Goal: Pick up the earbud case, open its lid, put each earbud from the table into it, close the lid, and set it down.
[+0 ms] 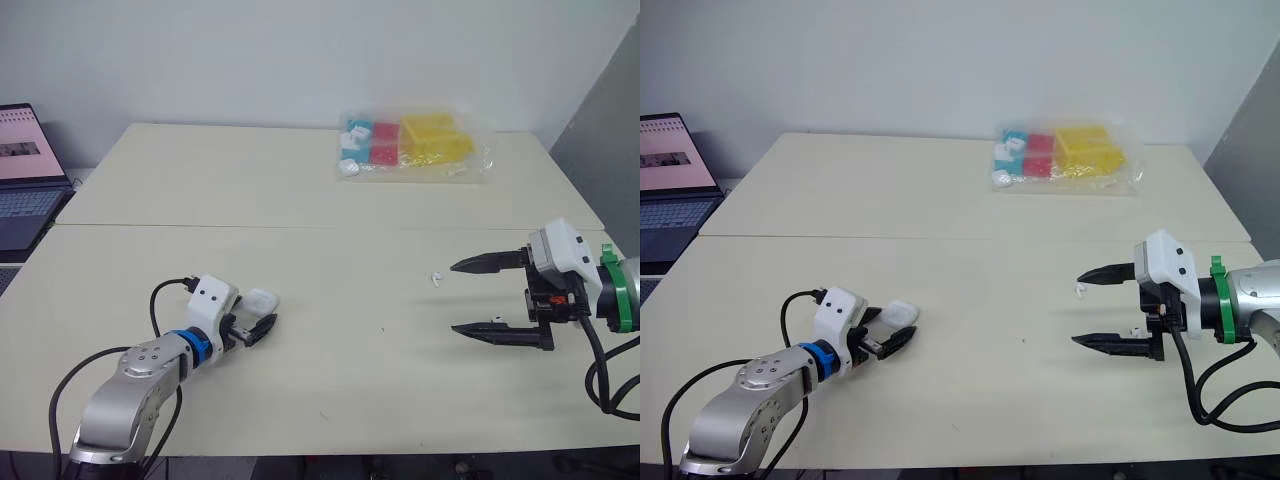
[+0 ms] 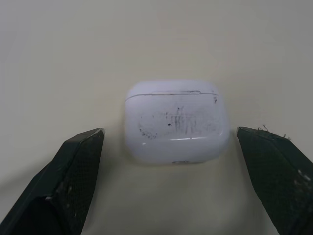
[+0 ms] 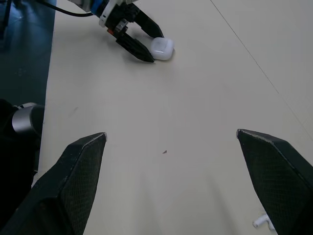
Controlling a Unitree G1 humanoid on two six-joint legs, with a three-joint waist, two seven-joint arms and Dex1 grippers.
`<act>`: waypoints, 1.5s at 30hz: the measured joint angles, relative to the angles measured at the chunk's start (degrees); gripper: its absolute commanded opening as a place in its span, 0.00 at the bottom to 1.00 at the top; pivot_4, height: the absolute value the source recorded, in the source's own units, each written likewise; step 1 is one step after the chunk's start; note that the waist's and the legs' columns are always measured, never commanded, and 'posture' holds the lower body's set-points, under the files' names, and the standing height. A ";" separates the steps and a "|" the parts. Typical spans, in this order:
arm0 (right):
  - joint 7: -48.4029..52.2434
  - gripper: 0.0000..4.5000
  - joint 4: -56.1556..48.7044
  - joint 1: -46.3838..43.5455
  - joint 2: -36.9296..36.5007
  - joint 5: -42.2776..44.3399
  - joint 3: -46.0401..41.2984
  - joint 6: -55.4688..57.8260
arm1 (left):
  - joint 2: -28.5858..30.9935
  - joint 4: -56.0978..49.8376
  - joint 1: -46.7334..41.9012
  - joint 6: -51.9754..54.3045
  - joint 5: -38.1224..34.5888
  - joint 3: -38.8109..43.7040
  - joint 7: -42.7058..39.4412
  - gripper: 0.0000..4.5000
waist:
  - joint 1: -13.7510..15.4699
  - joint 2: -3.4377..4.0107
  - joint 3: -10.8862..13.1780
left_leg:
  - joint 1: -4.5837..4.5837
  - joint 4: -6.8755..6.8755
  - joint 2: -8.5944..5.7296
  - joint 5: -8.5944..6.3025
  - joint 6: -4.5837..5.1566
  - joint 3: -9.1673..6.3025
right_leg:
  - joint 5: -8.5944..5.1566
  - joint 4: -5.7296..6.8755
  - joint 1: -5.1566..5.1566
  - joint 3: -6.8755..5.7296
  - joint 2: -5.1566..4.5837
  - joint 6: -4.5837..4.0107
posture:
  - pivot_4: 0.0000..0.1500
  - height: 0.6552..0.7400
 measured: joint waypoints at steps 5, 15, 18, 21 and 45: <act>0.11 0.99 -0.12 -1.86 0.01 0.25 1.62 0.10 | 0.08 3.01 -2.83 -0.17 0.90 -1.35 -0.80 1.00 | 0.07 0.14 -0.08 | 0.04 0.05 -0.01 0.01 0.01 0.01 | 0.03 0.05 0.04 0.00 0.00 0.04 | 1.00 1.00; -0.05 1.00 -0.10 -5.15 0.45 0.51 3.35 0.37 | 0.97 3.79 -3.32 0.04 1.13 -1.76 -2.86 0.61 | 0.07 0.32 -0.18 | 0.04 0.01 0.00 0.00 0.01 0.01 | 0.01 -0.03 0.05 0.05 -0.02 0.04 | 1.00 1.00; -0.18 1.00 -0.11 -5.12 0.45 0.47 3.34 0.36 | 1.88 3.91 -3.42 -0.16 1.15 -2.26 -4.22 0.61 | 0.08 0.35 -0.21 | 0.03 0.00 0.00 0.00 0.01 0.02 | 0.00 -0.04 0.05 0.06 -0.04 0.06 | 1.00 1.00; -1.52 1.00 -0.13 -4.40 0.54 0.42 3.10 0.53 | 3.55 4.00 -2.95 -2.73 1.09 -3.74 -8.77 0.61 | 0.09 0.39 -0.22 | 0.01 0.00 -0.01 0.00 0.01 0.02 | -0.01 -0.05 0.05 0.05 -0.06 0.09 | 1.00 1.00; -56.03 1.00 0.74 -6.18 23.29 44.34 5.97 30.10 | -6.80 15.05 -16.30 -63.12 14.81 -21.76 -23.40 0.61 | -0.01 0.26 -0.15 | -0.20 0.07 0.03 0.00 0.01 0.12 | 0.10 -0.11 -0.04 0.13 0.41 0.13 | 1.00 1.00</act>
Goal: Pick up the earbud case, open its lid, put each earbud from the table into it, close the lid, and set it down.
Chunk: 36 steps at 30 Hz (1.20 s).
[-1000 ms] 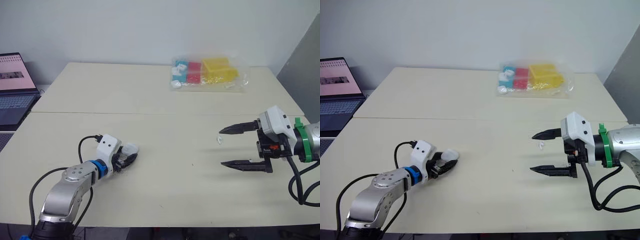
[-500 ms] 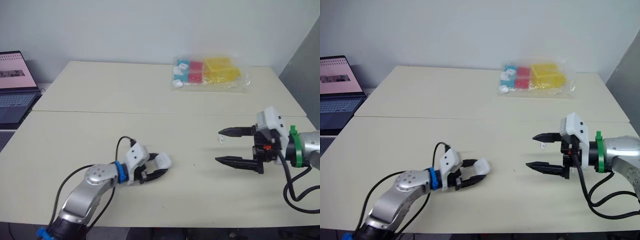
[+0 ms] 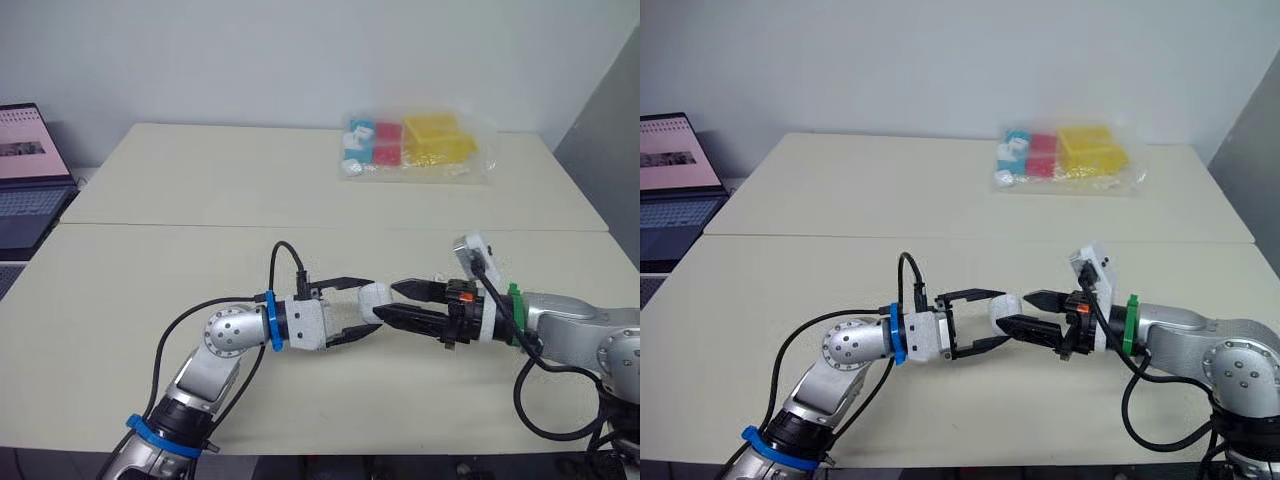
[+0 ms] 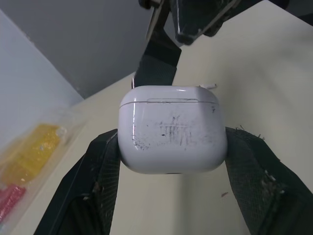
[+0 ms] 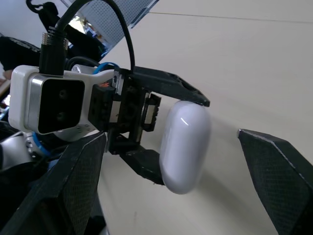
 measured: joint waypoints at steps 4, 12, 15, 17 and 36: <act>-2.78 1.00 2.07 -0.29 -0.94 4.17 1.71 -0.02 | -0.06 1.22 0.00 -2.09 -0.04 0.00 0.26 0.61 | -0.05 0.00 0.00 | -0.01 -0.01 0.00 0.00 0.00 -0.01 | 0.00 -0.04 -0.01 0.00 -0.03 0.03 | 1.00 1.00; -1.04 1.00 4.95 -2.03 -2.03 4.68 5.96 0.26 | 0.33 1.41 1.05 -3.11 -0.08 0.04 0.72 0.61 | -0.09 0.00 0.00 | 0.01 -0.03 0.04 0.00 0.00 -0.02 | 0.00 -0.02 -0.02 -0.05 0.04 0.02 | 1.00 1.00; -0.22 0.93 5.69 -2.83 -2.47 3.69 6.23 0.25 | 0.73 1.38 1.42 -3.16 -0.08 0.06 0.72 0.61 | -0.08 0.00 0.00 | 0.00 -0.03 0.04 0.00 0.00 -0.02 | 0.00 -0.04 -0.02 -0.05 0.04 0.02 | 1.00 1.00; 0.05 0.87 5.96 -2.84 -2.52 3.34 6.36 0.25 | 0.73 1.38 1.52 -3.18 -0.08 0.06 0.72 0.61 | -0.08 0.00 0.00 | -0.02 -0.03 0.06 0.00 0.00 -0.02 | 0.00 -0.05 -0.04 -0.05 0.03 0.02 | 1.00 1.00; 3.64 0.17 7.96 -3.91 -2.56 -0.32 8.02 1.50 | 0.16 1.15 1.43 -3.40 0.43 0.15 2.15 0.61 | -0.08 0.00 0.00 | -0.03 -0.06 0.05 0.00 0.00 -0.02 | 0.00 -0.05 -0.09 -0.02 0.03 0.02 | 1.00 1.00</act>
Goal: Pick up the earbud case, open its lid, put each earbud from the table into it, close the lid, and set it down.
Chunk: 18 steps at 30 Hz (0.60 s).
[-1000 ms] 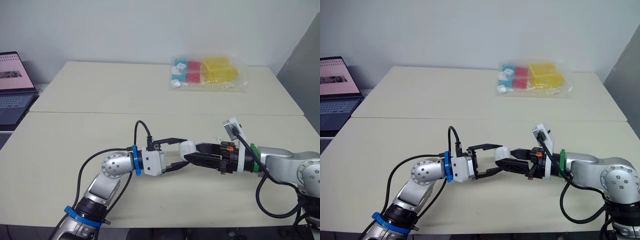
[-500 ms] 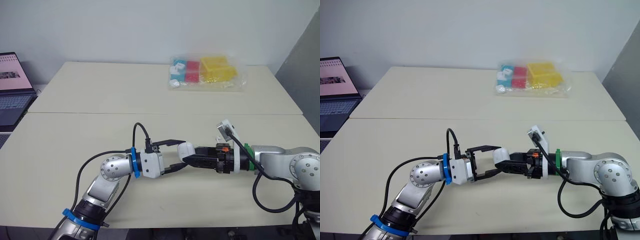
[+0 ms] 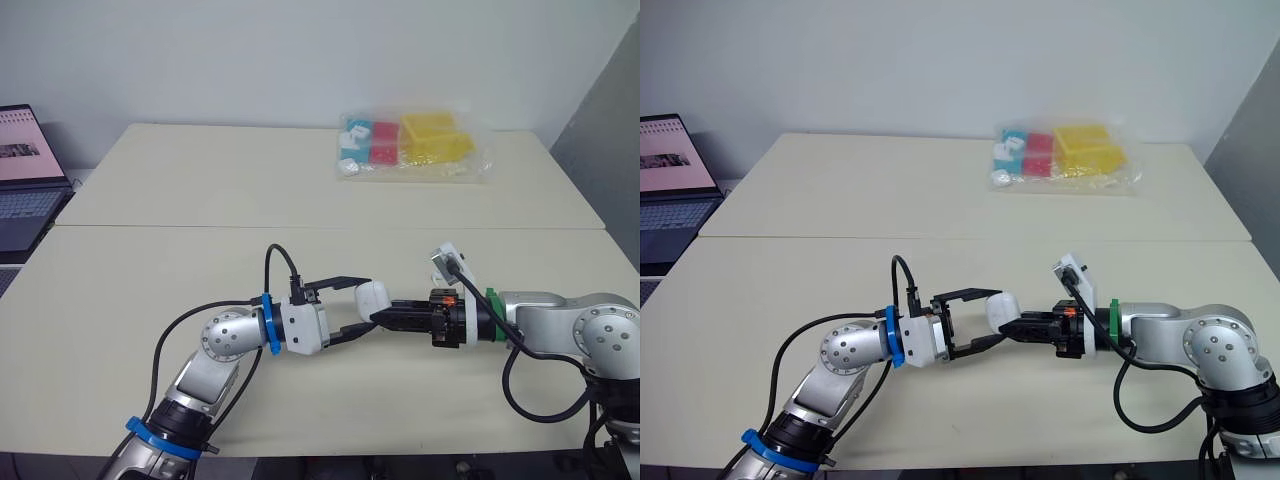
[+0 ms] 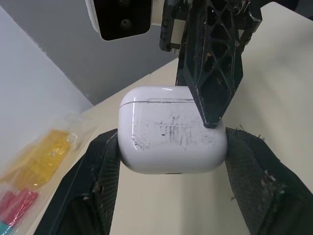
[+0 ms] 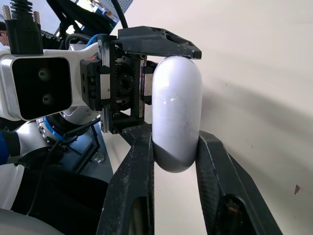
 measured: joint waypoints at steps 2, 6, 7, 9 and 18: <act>0.18 0.17 0.01 0.00 0.01 -0.17 0.01 0.09 | 0.01 0.00 0.04 0.11 -0.08 0.00 -0.21 0.61 | 0.00 0.00 0.00 | 0.00 0.00 0.00 0.00 0.00 0.00 | 0.00 0.00 0.00 -0.01 0.00 0.00 | 1.00 1.00; 0.79 0.17 0.17 -0.45 0.00 -1.03 0.03 0.14 | -0.17 -0.05 -0.06 1.59 -0.97 -0.01 -0.20 0.81 | 0.00 0.00 0.00 | 0.00 -0.01 0.00 0.00 0.00 0.00 | 0.00 0.00 -0.02 -0.01 0.00 0.00 | 1.00 1.00; 1.35 0.17 0.15 -0.73 -0.18 -1.52 0.04 0.16 | -0.10 -0.02 -0.15 1.83 -0.74 -0.01 -0.11 0.88 | -0.01 0.00 0.00 | -0.01 -0.01 0.00 0.00 0.00 0.00 | 0.00 0.00 -0.02 -0.02 0.00 0.00 | 1.00 1.00; 2.84 0.17 0.05 -1.10 -1.29 -3.99 0.54 0.25 | 0.27 0.19 -1.23 1.82 0.76 -0.01 0.28 1.00 | 0.00 0.00 0.00 | -0.04 -0.01 -0.02 0.00 0.00 0.00 | 0.00 0.00 -0.04 -0.03 0.00 0.00 | 1.00 1.00; 14.71 0.17 -0.49 -6.78 -9.98 -22.03 6.63 -1.90 | 8.56 -3.92 -0.61 26.04 -5.49 -0.11 -6.40 1.00 | -0.33 0.06 0.06 | -0.28 -0.08 0.02 0.00 0.00 -0.06 | -0.01 0.02 -0.39 0.01 0.02 -0.01 | 1.00 1.00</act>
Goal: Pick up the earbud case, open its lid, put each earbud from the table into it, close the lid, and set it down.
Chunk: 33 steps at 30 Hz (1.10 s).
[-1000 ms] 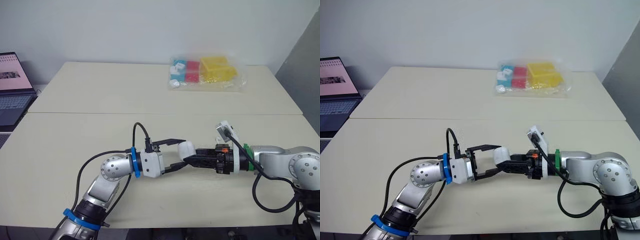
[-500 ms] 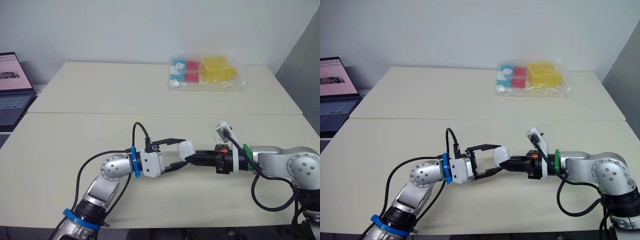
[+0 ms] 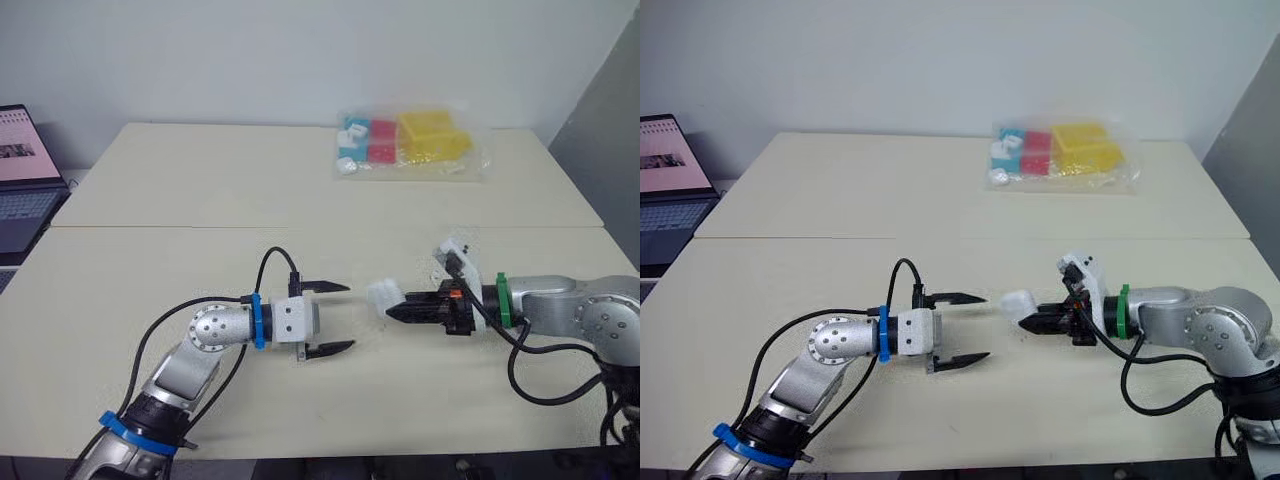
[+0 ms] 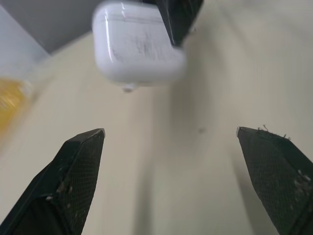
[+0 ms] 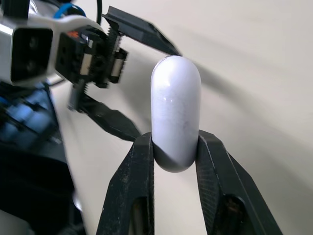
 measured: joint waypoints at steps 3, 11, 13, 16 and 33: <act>9.63 0.17 -3.60 -4.88 -9.05 -15.93 9.86 -7.60 | 1.69 -6.98 -3.46 24.33 -8.42 0.92 1.15 1.00 | 0.26 0.03 0.04 | -0.49 0.14 -0.03 0.00 0.00 -0.11 | 0.00 0.02 -0.37 -0.15 0.02 0.01 | 1.00 1.00; 22.79 0.17 -5.81 -10.10 -10.98 -35.28 20.38 -17.83 | -2.07 -11.50 -12.37 42.40 -11.56 -1.32 5.75 1.00 | 0.27 0.01 0.07 | -0.58 0.19 -0.05 0.00 0.00 -0.09 | -0.01 0.01 -0.41 -0.08 0.06 0.00 | 1.00 1.00; 24.44 0.17 -5.81 -11.82 -9.85 -37.70 20.46 -18.56 | -3.60 -12.04 -14.68 43.33 -11.55 -2.16 6.19 1.00 | 0.26 0.00 0.06 | -0.57 0.23 -0.05 0.00 0.00 -0.09 | -0.01 0.04 -0.41 -0.07 0.06 0.00 | 1.00 1.00; 26.20 0.17 -5.70 -12.31 -8.36 -39.72 20.45 -18.76 | -3.70 -12.93 -15.76 43.06 -11.07 -3.50 6.13 1.00 | 0.25 0.01 0.06 | -0.55 0.22 -0.05 0.00 0.00 -0.09 | 0.00 0.06 -0.40 -0.07 0.06 -0.02 | 1.00 1.00; 31.45 0.17 -5.64 -13.07 -4.63 -43.94 20.14 -16.93 | -4.79 -8.83 -17.02 37.46 -7.41 -5.87 2.71 0.72 | 0.32 0.01 0.07 | -0.64 0.89 -0.06 -0.01 0.01 -0.09 | 0.01 0.46 -0.37 -0.06 0.05 -0.01 | 1.00 1.00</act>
